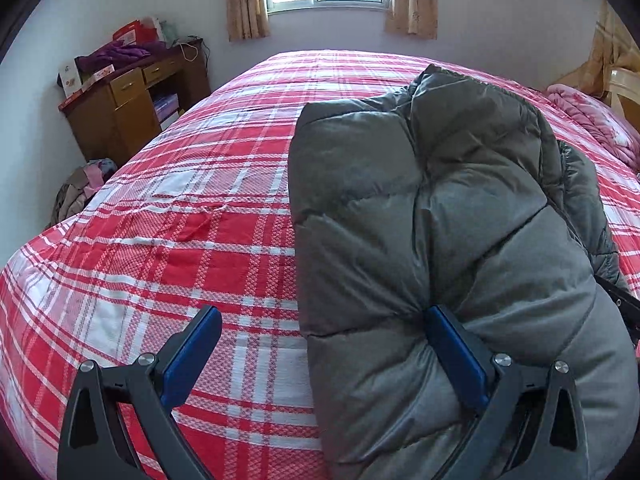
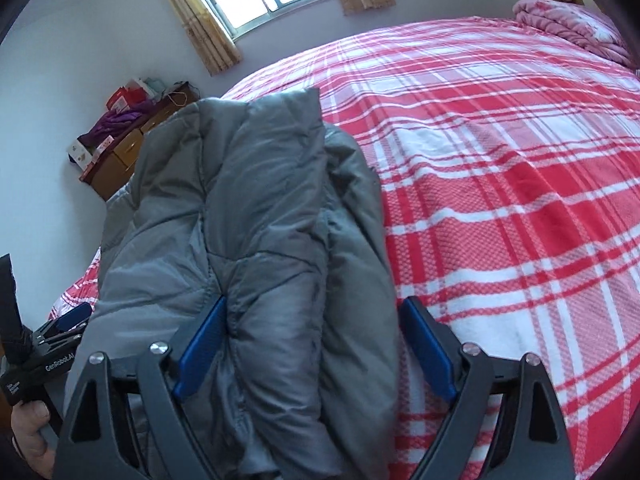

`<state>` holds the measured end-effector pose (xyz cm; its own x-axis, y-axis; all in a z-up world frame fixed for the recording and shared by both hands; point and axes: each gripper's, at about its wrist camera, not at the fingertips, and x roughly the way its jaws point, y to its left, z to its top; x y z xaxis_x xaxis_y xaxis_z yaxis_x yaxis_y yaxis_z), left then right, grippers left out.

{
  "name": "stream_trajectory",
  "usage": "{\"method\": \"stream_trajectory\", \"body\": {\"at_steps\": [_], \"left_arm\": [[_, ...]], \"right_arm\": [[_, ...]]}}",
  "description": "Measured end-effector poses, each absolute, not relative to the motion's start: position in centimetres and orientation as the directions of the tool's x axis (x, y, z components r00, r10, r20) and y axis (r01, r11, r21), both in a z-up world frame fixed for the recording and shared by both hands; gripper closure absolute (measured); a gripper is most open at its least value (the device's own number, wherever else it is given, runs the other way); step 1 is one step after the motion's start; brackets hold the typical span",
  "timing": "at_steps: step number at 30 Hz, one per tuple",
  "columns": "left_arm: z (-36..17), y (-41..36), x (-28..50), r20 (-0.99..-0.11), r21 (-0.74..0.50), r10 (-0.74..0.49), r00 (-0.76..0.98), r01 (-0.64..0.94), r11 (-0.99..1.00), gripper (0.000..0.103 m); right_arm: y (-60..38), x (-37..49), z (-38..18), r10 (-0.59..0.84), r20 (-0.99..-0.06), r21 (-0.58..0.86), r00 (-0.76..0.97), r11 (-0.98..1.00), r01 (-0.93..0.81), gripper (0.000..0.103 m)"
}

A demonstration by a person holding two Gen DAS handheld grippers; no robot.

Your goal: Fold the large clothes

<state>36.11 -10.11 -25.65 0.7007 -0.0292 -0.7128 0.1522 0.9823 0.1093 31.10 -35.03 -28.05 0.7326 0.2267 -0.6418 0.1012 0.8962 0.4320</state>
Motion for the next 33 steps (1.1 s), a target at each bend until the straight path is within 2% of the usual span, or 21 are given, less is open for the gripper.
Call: {"method": "stream_trajectory", "body": {"at_steps": [1,4,12,14,16,19,22,28,30,32,33], "left_arm": [[-25.7,-10.2,36.1,-0.715,0.105,-0.030,0.698,0.149,0.983,0.001],[-25.8,-10.1,35.8,-0.723,0.093,-0.044,0.689,0.160,0.983,0.001],[-26.1,-10.7,35.7,-0.725,0.056,-0.088,0.683,0.186,0.981,0.001],[-26.1,-11.0,35.3,-0.711,0.078,-0.089,0.697,0.204,0.976,0.001],[-26.3,-11.1,35.2,-0.707,0.069,-0.092,0.701,0.198,0.978,0.001],[-26.6,-10.9,35.5,-0.715,0.038,-0.103,0.691,0.186,0.982,0.001],[-26.6,-11.2,35.5,-0.712,0.055,-0.097,0.696,0.193,0.980,0.001],[-26.6,-11.7,35.0,-0.691,0.097,-0.083,0.718,0.206,0.974,0.001],[-26.7,-11.9,35.0,-0.689,0.099,-0.087,0.720,0.213,0.972,0.001],[-26.7,-11.9,35.0,-0.688,0.098,-0.091,0.720,0.216,0.971,0.001],[-26.7,-11.9,34.9,-0.688,0.096,-0.092,0.720,0.216,0.972,0.001]], "right_arm": [[-34.9,31.2,-28.0,0.226,-0.642,0.427,0.732,0.899,0.098,0.014],[-34.3,31.0,-27.9,0.276,-0.632,0.438,0.724,0.898,0.040,0.027],[-34.8,31.0,-28.5,0.313,-0.612,0.475,0.726,0.880,0.021,0.028],[-34.8,30.7,-28.6,0.331,-0.604,0.481,0.725,0.877,0.000,0.043],[-34.7,30.2,-28.7,0.368,-0.587,0.502,0.721,0.864,-0.033,0.044],[-35.3,30.5,-29.1,0.367,-0.581,0.524,0.726,0.852,-0.011,0.039],[-34.9,30.8,-29.0,0.363,-0.595,0.506,0.717,0.862,-0.016,0.035],[-35.4,30.2,-28.7,0.347,-0.582,0.510,0.735,0.860,-0.002,0.038],[-35.8,29.5,-28.6,0.295,-0.564,0.505,0.771,0.862,0.039,0.030],[-36.4,28.6,-28.2,0.237,-0.547,0.503,0.803,0.860,0.089,0.015],[-37.1,28.1,-28.2,0.214,-0.534,0.520,0.818,0.846,0.118,0.013]]}}
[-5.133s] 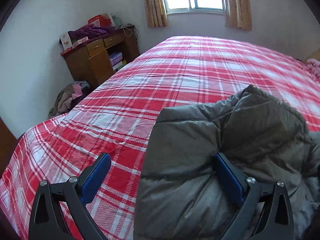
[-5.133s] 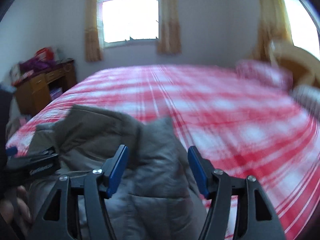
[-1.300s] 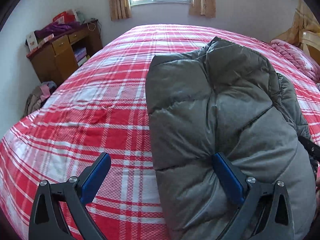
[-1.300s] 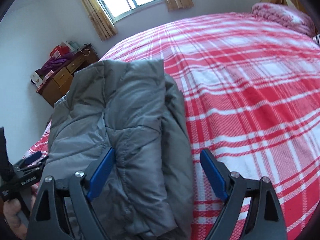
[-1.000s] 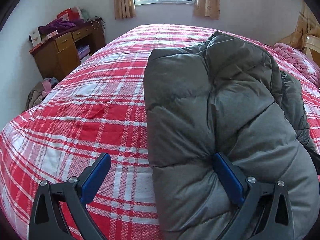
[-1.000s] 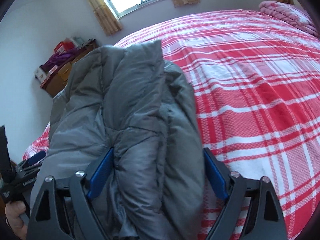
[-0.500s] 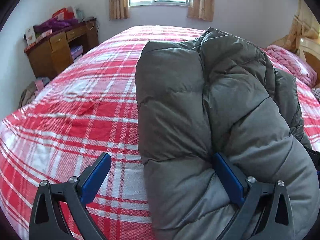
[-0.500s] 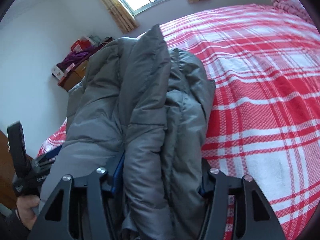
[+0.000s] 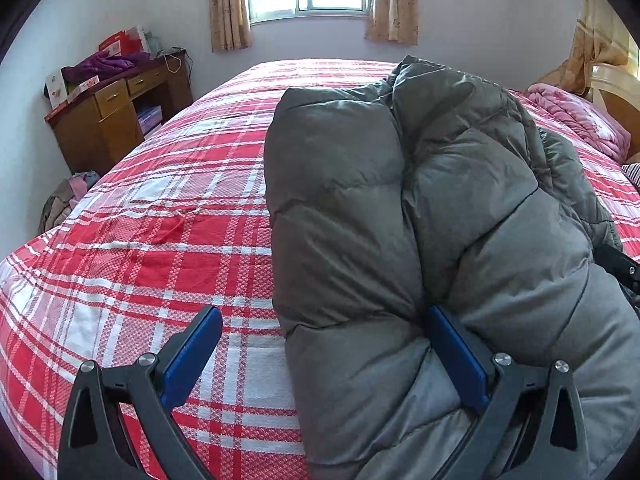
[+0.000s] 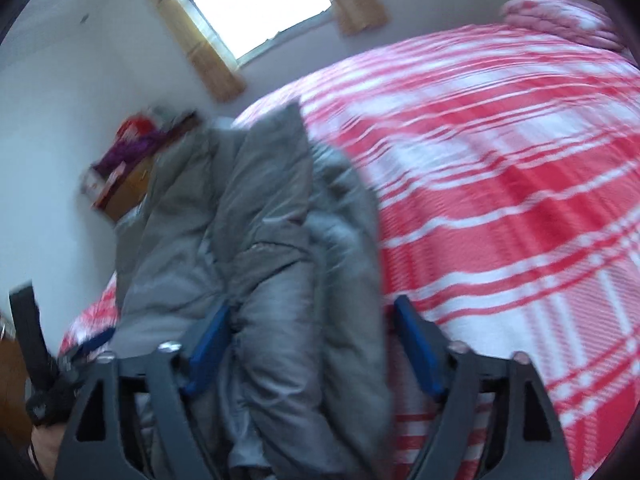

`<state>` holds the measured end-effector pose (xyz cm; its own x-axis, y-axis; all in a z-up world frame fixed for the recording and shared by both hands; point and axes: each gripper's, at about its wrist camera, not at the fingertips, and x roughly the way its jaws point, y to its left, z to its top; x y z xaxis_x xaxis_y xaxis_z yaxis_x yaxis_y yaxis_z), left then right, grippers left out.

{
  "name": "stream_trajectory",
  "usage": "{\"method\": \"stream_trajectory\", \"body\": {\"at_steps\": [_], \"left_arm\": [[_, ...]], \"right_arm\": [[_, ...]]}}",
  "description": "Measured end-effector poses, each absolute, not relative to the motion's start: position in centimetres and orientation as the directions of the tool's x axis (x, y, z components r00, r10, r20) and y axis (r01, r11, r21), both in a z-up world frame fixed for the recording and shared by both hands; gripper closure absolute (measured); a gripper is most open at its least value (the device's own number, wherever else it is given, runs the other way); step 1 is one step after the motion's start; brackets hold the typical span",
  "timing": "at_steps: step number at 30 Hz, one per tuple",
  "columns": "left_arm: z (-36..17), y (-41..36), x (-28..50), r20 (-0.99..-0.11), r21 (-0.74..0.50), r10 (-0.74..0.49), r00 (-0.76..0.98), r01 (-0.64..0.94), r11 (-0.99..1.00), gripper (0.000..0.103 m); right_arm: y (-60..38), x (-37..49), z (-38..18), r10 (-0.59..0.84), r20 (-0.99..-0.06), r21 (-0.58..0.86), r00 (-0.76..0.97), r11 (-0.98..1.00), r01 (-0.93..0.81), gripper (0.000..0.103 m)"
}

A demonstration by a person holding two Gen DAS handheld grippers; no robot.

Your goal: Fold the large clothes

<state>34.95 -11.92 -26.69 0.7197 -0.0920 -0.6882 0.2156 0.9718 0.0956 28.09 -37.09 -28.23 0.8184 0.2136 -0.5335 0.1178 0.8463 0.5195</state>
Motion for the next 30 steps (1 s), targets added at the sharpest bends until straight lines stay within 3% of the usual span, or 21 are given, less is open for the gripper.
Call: {"method": "stream_trajectory", "body": {"at_steps": [6,8,10,15,16,18,20,24,27,30], "left_arm": [[-26.8,-12.3,35.2,-0.699,0.085,-0.093,0.709,0.211,0.974,0.001],[-26.6,-12.4,35.3,-0.695,0.095,-0.088,0.714,0.212,0.973,0.001],[-26.6,-12.4,35.4,-0.689,0.098,-0.086,0.719,0.211,0.973,0.001],[-26.6,-12.6,35.9,-0.697,0.086,-0.100,0.710,0.221,0.972,0.003],[-26.6,-12.7,35.9,-0.698,0.086,-0.107,0.708,0.231,0.969,0.005],[-26.5,-13.1,35.7,-0.706,0.058,-0.154,0.691,0.274,0.960,0.023],[-26.3,-13.7,35.4,-0.700,0.076,-0.154,0.698,0.287,0.955,0.028],[-26.4,-14.1,35.6,-0.705,0.067,-0.159,0.691,0.289,0.955,0.031],[-26.2,-14.6,35.2,-0.698,0.087,-0.181,0.693,0.333,0.939,0.045],[-26.1,-15.2,34.7,-0.692,0.122,-0.172,0.701,0.349,0.929,0.053]], "right_arm": [[-36.2,29.2,-28.7,0.296,-0.572,0.515,0.765,0.856,0.054,0.015],[-35.8,29.3,-28.6,0.317,-0.569,0.511,0.759,0.859,0.025,0.026],[-35.3,29.1,-28.6,0.373,-0.552,0.523,0.746,0.852,-0.039,0.030],[-35.1,29.7,-28.9,0.361,-0.577,0.515,0.733,0.857,-0.017,0.028],[-35.0,29.8,-28.9,0.364,-0.581,0.513,0.728,0.858,-0.020,0.027],[-34.8,29.8,-28.9,0.365,-0.584,0.508,0.725,0.861,-0.024,0.029],[-34.7,29.6,-28.8,0.377,-0.582,0.508,0.721,0.860,-0.040,0.037],[-34.2,30.3,-28.9,0.377,-0.591,0.511,0.713,0.859,-0.031,0.037],[-33.9,30.3,-28.7,0.360,-0.600,0.489,0.714,0.872,-0.028,0.040],[-33.3,30.2,-28.4,0.347,-0.604,0.462,0.717,0.886,-0.039,0.051]]}}
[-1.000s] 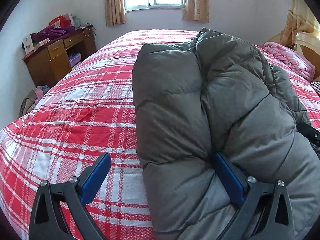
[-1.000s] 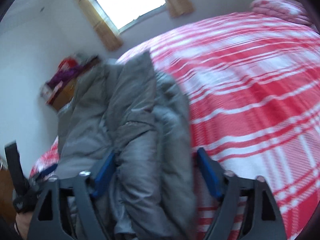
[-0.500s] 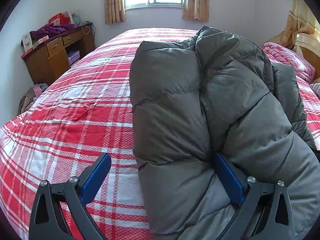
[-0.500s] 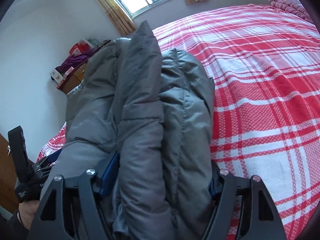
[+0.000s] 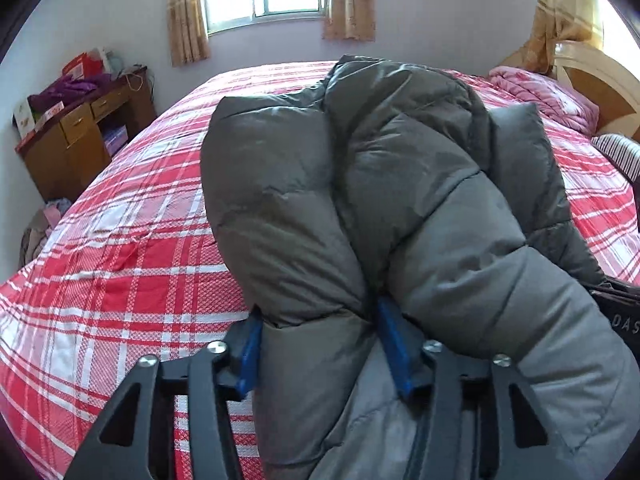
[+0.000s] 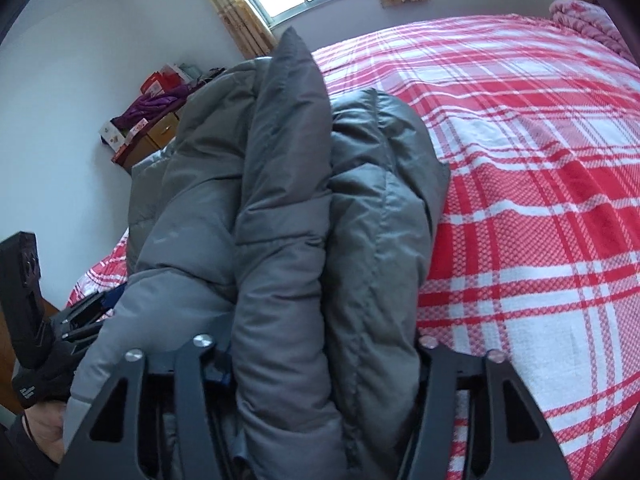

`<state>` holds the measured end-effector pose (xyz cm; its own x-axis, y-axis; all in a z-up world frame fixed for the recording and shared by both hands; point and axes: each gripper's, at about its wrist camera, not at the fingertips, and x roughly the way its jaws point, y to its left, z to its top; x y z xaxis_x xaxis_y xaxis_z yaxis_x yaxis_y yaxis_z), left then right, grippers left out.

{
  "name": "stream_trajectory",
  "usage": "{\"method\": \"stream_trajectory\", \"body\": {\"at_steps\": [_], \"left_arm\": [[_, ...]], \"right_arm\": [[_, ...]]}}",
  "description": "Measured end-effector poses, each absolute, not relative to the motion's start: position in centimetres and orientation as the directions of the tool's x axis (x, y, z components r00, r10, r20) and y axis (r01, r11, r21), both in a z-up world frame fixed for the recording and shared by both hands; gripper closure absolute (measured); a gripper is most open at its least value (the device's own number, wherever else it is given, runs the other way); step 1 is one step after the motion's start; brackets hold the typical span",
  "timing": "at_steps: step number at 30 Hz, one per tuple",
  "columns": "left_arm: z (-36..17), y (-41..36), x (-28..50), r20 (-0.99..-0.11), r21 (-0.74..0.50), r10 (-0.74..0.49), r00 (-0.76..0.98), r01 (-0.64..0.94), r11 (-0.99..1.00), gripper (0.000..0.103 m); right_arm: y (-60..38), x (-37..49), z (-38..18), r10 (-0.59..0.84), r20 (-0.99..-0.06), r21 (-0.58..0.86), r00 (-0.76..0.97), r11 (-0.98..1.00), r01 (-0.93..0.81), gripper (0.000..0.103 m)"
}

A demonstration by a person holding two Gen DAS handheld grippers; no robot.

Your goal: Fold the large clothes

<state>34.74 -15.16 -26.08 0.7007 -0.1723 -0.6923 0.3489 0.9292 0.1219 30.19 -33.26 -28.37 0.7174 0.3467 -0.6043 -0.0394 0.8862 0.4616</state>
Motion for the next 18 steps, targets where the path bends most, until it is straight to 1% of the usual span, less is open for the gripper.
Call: {"method": "stream_trajectory", "body": {"at_steps": [2,4,7,9,11,13,14,15,16,17,18], "left_arm": [[-26.0,-15.4,34.5,-0.690,0.139,-0.161,0.706,0.347,0.928,0.054],[-26.1,-15.6,34.5,-0.691,0.142,-0.157,0.706,0.345,0.928,0.054],[-26.1,-15.8,34.5,-0.690,0.136,-0.152,0.707,0.334,0.933,0.053],[-26.2,-16.0,34.5,-0.689,0.132,-0.135,0.712,0.306,0.943,0.046],[-26.2,-15.9,34.9,-0.689,0.118,-0.120,0.714,0.274,0.954,0.041],[-26.3,-15.9,34.9,-0.688,0.116,-0.133,0.714,0.288,0.950,0.043],[-26.3,-15.9,34.8,-0.688,0.116,-0.144,0.712,0.303,0.946,0.048],[-26.1,-15.7,34.9,-0.689,0.121,-0.150,0.710,0.316,0.941,0.057],[-26.0,-16.0,34.6,-0.687,0.141,-0.145,0.713,0.325,0.935,0.063],[-25.8,-16.4,34.4,-0.680,0.177,-0.126,0.722,0.329,0.928,0.074],[-25.5,-16.8,34.0,-0.672,0.216,-0.104,0.734,0.328,0.920,0.080]], "right_arm": [[-32.7,30.2,-28.1,0.325,-0.613,0.431,0.720,0.902,-0.040,0.058],[-32.0,30.2,-28.0,0.312,-0.621,0.411,0.719,0.911,-0.041,0.061],[-31.7,30.6,-28.0,0.305,-0.630,0.401,0.714,0.915,-0.036,0.061],[-31.8,30.8,-28.1,0.317,-0.629,0.418,0.710,0.908,-0.035,0.059],[-32.0,30.9,-28.2,0.324,-0.624,0.430,0.711,0.902,-0.033,0.056],[-32.0,31.0,-28.2,0.319,-0.626,0.423,0.712,0.906,-0.034,0.055],[-31.9,31.0,-28.2,0.318,-0.627,0.420,0.712,0.907,-0.035,0.056],[-31.9,31.0,-28.2,0.320,-0.627,0.421,0.711,0.906,-0.037,0.058],[-31.9,31.0,-28.2,0.323,-0.626,0.421,0.710,0.906,-0.042,0.061],[-31.8,31.0,-28.1,0.328,-0.623,0.422,0.710,0.905,-0.048,0.067],[-31.7,30.9,-28.0,0.338,-0.618,0.422,0.710,0.904,-0.063,0.069]]}}
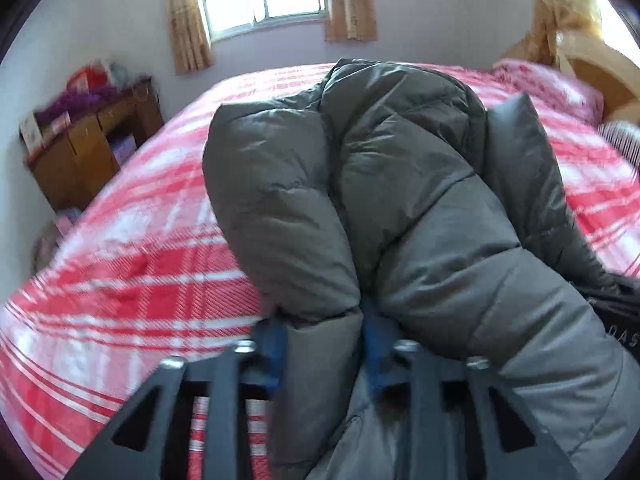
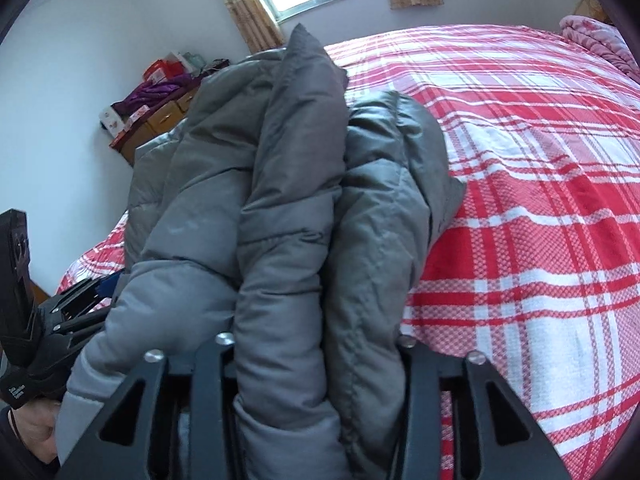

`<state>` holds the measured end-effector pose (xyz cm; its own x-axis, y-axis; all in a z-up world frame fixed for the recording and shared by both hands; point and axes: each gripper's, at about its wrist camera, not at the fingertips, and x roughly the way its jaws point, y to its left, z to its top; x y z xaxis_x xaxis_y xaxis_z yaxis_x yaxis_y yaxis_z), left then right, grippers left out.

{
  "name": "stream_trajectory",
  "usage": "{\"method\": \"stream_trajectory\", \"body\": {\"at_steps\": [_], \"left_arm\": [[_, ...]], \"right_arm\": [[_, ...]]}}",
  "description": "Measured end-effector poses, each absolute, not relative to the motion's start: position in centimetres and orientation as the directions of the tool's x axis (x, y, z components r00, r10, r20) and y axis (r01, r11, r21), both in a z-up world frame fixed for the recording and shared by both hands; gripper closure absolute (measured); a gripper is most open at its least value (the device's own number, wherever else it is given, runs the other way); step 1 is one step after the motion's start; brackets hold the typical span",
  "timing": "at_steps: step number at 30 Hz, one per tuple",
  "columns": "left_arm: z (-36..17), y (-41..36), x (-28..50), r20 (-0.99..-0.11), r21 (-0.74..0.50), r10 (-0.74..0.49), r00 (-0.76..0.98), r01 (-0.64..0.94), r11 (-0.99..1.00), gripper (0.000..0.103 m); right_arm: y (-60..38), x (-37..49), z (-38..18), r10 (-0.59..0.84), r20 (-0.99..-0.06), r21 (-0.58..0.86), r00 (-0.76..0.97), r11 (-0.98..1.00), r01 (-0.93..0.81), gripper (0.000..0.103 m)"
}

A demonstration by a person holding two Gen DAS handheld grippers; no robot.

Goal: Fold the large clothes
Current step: 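Grasp the bundle with both tools and lift it off the bed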

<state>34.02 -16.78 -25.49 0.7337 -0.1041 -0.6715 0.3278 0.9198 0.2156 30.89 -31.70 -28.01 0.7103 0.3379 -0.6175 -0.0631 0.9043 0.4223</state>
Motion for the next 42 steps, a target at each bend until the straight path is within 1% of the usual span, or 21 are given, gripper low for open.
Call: {"method": "stream_trajectory", "body": {"at_steps": [2,5,8,12,17,22,26,29,42], "left_arm": [[-24.6,-16.7,33.5,-0.662,0.224,-0.099,0.743,0.323,0.920,0.086],[-22.6,-15.8,32.6,-0.651,0.212,-0.111,0.751,0.320,0.924,0.089],[-20.3,-14.7,30.6,-0.611,0.231,-0.122,0.782,0.323,0.918,0.090],[-16.7,-12.4,26.8,-0.544,0.243,-0.137,0.828,0.312,0.918,0.091],[-13.6,-8.9,23.3,-0.490,0.214,-0.143,0.860,0.278,0.936,0.091],[-11.6,-4.5,21.1,-0.471,0.160,-0.133,0.872,0.233,0.959,0.091],[-10.8,-1.6,19.6,-0.450,0.155,-0.112,0.886,0.201,0.967,0.091],[-10.9,0.5,18.8,-0.450,0.146,-0.093,0.888,0.176,0.973,0.091],[-13.6,7.0,19.0,-0.487,0.074,-0.037,0.872,0.084,0.994,0.091]], "right_arm": [[-31.5,30.5,-27.6,0.333,-0.609,0.408,0.720,0.910,-0.076,0.076],[-31.2,29.5,-26.9,0.323,-0.595,0.412,0.736,0.909,-0.066,0.079],[-30.1,28.3,-25.9,0.328,-0.583,0.400,0.743,0.912,-0.088,0.080],[-28.7,26.2,-24.0,0.354,-0.539,0.405,0.764,0.904,-0.133,0.080],[-26.1,23.3,-20.9,0.390,-0.469,0.395,0.793,0.895,-0.207,0.080],[-23.1,21.8,-18.7,0.433,-0.432,0.367,0.791,0.886,-0.284,0.080],[-20.4,21.1,-17.0,0.468,-0.414,0.344,0.781,0.875,-0.341,0.080],[-18.6,21.1,-16.2,0.484,-0.411,0.319,0.772,0.870,-0.376,0.080],[-12.9,22.9,-16.1,0.519,-0.465,0.239,0.717,0.853,-0.464,0.080]]}}
